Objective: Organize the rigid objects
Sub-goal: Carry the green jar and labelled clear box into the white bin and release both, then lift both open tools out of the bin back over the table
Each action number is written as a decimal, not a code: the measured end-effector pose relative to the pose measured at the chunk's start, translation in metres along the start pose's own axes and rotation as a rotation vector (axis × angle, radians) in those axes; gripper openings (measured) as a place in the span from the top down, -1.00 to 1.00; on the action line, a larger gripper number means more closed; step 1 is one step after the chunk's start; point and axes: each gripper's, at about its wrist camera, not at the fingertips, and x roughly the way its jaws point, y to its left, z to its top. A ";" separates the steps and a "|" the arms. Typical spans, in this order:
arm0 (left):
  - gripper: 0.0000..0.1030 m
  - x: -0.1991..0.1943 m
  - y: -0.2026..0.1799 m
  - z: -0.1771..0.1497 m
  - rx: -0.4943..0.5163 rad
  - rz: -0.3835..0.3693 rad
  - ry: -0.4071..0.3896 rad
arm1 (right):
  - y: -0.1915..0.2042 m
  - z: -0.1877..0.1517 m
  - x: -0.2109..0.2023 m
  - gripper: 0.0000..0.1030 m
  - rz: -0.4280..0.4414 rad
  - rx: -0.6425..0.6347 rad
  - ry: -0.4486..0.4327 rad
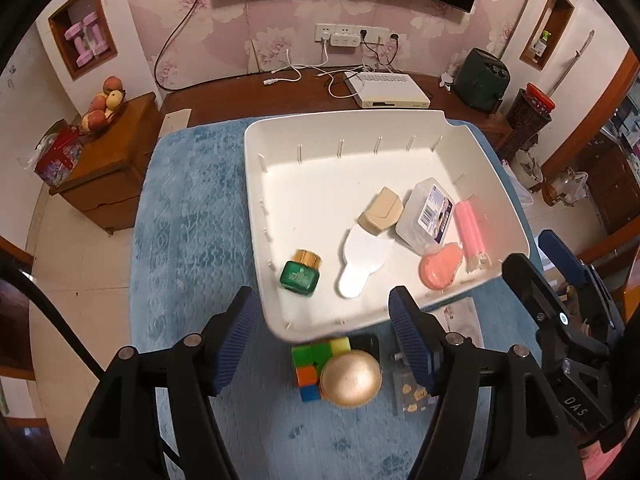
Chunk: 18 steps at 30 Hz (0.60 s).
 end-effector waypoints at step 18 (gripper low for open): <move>-0.46 -0.033 0.002 -0.062 -0.164 0.024 -0.016 | 0.009 -0.064 -0.060 -0.60 0.074 -0.135 0.132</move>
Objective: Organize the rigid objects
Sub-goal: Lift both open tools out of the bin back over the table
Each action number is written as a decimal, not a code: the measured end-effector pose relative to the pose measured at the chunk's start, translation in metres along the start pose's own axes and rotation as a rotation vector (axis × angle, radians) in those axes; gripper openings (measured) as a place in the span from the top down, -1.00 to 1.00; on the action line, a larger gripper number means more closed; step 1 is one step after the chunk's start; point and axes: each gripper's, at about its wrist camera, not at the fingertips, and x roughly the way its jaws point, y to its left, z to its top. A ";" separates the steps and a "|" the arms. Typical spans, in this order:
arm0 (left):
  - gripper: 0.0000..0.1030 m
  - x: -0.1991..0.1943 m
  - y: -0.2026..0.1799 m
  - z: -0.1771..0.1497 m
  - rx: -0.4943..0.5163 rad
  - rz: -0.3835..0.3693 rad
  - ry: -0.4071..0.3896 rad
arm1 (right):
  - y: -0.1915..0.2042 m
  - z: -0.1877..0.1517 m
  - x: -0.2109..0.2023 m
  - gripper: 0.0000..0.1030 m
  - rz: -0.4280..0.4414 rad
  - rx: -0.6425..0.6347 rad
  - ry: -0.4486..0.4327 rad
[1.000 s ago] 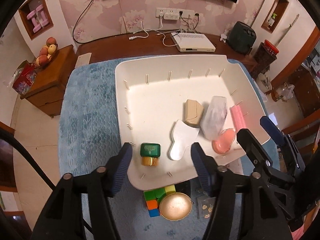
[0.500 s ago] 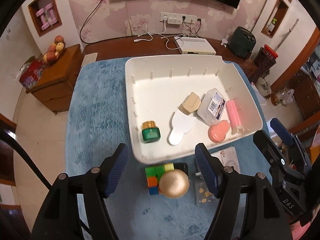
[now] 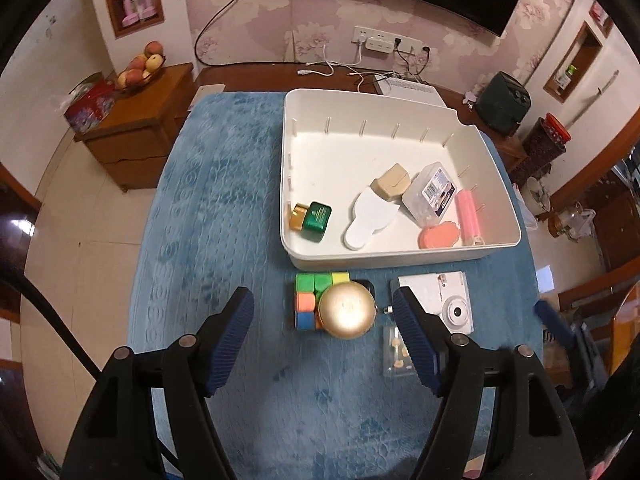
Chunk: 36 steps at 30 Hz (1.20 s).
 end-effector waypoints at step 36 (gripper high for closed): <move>-0.57 0.020 0.003 -0.083 -0.008 0.037 0.252 | 0.023 -0.106 0.009 -0.60 0.113 0.098 0.346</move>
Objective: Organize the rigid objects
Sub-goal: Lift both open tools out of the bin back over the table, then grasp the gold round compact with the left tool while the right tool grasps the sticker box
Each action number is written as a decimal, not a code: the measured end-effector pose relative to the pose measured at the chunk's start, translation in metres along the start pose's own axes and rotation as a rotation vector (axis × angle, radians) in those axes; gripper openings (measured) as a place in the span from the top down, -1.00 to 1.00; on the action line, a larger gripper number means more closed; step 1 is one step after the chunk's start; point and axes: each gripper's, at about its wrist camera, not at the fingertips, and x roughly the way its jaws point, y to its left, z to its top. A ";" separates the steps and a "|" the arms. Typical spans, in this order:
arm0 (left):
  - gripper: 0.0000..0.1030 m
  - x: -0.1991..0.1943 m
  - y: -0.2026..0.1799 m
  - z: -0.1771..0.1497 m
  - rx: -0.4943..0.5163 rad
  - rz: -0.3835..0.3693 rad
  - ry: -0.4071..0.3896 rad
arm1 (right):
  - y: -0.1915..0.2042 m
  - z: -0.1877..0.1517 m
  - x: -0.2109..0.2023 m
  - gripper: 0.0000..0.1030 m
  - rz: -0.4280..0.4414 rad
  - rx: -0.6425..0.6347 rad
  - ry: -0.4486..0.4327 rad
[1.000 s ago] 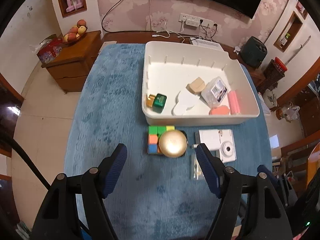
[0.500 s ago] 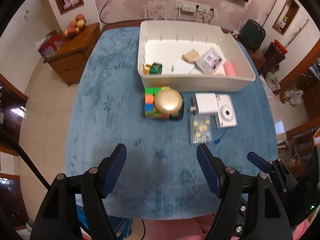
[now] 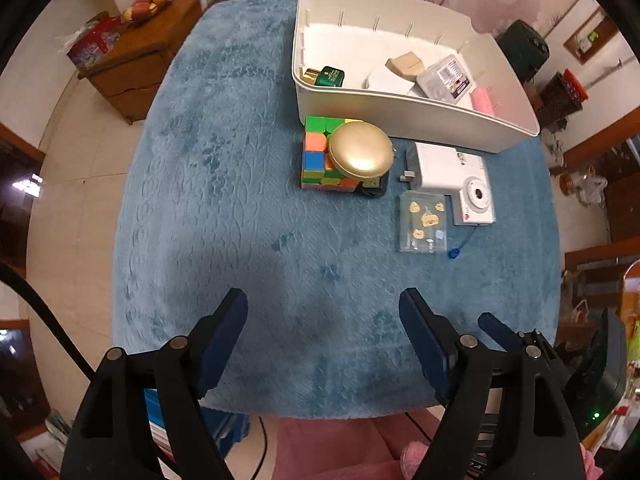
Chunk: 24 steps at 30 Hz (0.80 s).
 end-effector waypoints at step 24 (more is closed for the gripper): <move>-0.57 0.041 -0.038 0.088 0.372 -0.064 0.036 | -0.006 0.047 0.060 -0.60 -0.186 0.231 -0.075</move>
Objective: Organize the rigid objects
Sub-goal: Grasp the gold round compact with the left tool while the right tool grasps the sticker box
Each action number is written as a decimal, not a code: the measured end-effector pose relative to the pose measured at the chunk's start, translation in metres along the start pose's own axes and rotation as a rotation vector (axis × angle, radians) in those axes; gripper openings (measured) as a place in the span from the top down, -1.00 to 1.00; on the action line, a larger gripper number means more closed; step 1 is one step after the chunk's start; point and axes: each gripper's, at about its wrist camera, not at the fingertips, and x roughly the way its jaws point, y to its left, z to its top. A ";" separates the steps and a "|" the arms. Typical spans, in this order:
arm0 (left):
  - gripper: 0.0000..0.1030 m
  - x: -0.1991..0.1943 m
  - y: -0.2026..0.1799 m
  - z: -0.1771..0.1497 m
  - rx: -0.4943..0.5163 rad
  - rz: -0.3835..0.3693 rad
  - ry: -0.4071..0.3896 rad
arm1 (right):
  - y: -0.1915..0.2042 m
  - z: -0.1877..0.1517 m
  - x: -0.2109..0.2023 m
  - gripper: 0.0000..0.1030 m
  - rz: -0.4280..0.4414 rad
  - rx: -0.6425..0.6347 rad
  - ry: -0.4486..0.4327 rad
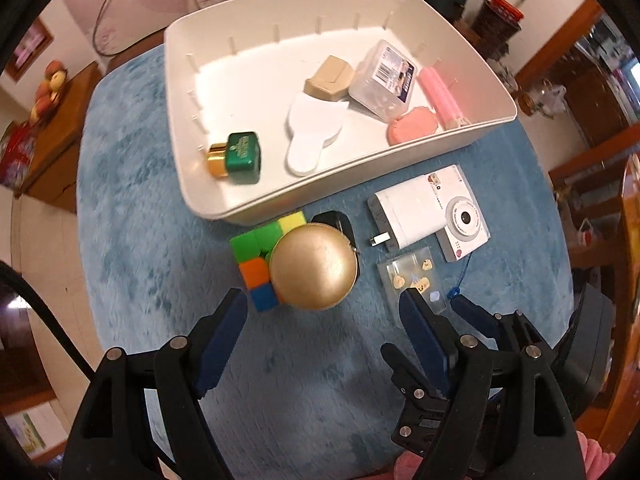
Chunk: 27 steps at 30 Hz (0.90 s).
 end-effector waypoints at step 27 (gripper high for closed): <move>-0.55 0.042 0.012 0.020 0.054 0.063 0.084 | 0.011 0.021 0.036 0.01 -0.108 0.002 0.012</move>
